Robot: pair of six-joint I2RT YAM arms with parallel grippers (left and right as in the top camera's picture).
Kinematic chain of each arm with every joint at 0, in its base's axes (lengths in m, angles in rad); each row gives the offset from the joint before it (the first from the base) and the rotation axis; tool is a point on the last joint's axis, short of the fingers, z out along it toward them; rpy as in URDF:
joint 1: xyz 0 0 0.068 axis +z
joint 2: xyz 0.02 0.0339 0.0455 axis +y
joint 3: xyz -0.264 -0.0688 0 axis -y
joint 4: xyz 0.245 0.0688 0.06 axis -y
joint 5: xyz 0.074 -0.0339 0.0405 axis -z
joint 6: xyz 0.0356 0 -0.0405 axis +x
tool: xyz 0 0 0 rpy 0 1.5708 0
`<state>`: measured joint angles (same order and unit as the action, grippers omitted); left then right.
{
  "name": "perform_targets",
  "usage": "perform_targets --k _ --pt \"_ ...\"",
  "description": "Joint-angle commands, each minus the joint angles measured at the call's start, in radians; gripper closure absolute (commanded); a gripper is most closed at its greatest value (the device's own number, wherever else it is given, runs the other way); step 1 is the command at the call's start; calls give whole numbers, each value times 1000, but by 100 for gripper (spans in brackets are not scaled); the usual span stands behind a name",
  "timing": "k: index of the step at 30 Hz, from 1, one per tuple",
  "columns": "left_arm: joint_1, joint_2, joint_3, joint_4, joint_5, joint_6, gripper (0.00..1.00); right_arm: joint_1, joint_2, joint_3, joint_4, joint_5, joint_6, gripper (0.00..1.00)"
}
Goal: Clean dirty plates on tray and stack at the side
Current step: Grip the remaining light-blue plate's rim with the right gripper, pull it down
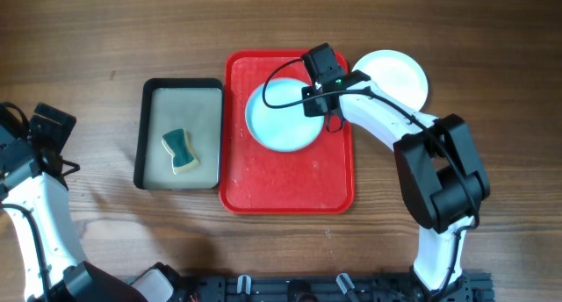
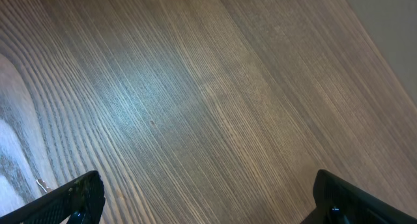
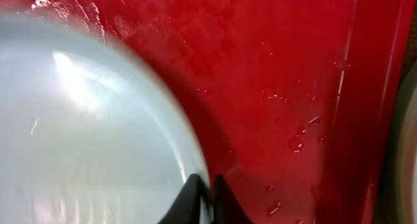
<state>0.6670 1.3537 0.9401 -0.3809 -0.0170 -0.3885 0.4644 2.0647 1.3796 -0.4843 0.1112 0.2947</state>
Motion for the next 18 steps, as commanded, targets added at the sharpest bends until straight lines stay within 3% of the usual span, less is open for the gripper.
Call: perform_targets --k 1,4,11,12,15,18 --pt "3 -12 18 3 9 -12 0 -14 19 -1 -2 14 30 96" --pt "3 -12 18 3 9 -12 0 -55 19 -1 -19 16 105 96" --pt "3 -12 18 3 9 -13 0 -82 -47 0 -121 -46 -109 96" --pt "3 -12 18 3 9 -13 0 -82 -52 0 -134 -45 -117 93" --pt "3 -12 18 3 9 -12 0 -82 -53 0 -148 -73 -138 64" --pt "3 -12 18 3 9 -12 0 -82 -53 0 -176 -93 -135 58"
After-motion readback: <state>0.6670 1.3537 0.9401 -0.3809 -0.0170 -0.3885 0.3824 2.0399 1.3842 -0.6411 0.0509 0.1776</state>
